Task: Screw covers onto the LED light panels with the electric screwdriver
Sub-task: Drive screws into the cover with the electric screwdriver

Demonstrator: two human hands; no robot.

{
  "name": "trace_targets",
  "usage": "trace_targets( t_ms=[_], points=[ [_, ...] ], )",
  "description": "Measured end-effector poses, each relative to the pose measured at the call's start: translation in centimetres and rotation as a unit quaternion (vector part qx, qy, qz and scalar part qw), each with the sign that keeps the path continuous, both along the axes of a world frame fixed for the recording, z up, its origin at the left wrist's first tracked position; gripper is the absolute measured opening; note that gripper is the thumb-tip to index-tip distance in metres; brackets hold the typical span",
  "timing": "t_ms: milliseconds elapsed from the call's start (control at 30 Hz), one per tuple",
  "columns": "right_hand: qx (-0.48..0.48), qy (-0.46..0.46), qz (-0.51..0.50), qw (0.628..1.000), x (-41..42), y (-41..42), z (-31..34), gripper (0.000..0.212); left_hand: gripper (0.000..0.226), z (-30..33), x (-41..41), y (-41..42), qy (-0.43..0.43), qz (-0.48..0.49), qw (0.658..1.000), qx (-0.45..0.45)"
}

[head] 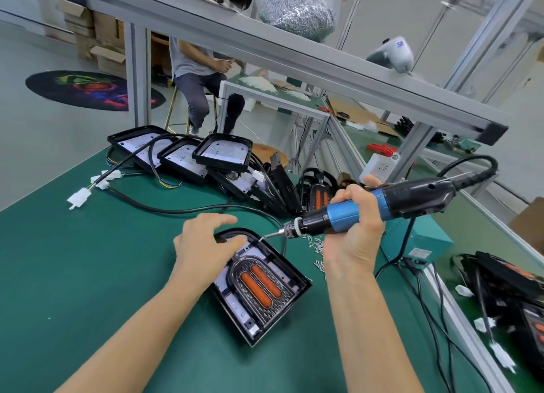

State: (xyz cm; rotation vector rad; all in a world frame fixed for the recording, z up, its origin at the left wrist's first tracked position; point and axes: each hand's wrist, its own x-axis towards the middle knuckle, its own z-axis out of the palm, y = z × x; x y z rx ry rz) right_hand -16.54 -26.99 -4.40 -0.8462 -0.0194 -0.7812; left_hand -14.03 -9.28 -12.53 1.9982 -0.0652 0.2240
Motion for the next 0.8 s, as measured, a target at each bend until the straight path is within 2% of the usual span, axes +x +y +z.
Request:
trace_targets(
  t_ms=[133, 233, 367, 500, 600, 800],
  points=[
    [0.022, -0.004, 0.014, 1.0, -0.1, 0.2, 0.2, 0.028, 0.021, 1.3, -1.1, -1.1, -0.038, -0.064, 0.997, 0.005],
    [0.03, -0.005, 0.022, 0.999, -0.3, 0.2, 0.2, 0.025, 0.014, 1.0, -1.2, -1.3, -0.035, -0.065, 0.997, -0.004],
    [0.049, -0.002, 0.033, 0.998, -0.4, 0.2, 0.4, 0.031, 0.008, 0.8, -1.3, -1.4, -0.025, -0.05, 0.998, -0.011],
    [0.051, 0.007, 0.03, 0.998, -0.4, 0.2, 0.4, 0.032, 0.018, 0.8, -1.3, -1.5, -0.018, -0.045, 0.999, -0.019],
    [0.057, -0.001, 0.039, 0.998, -0.5, 0.2, 0.5, 0.031, 0.015, 0.9, -1.3, -1.4, 0.002, -0.045, 0.998, -0.031],
    [0.065, -0.006, 0.05, 0.997, -0.4, 0.1, 0.7, 0.045, 0.011, 0.8, -1.3, -1.7, 0.022, -0.069, 0.996, -0.052]
  ],
)
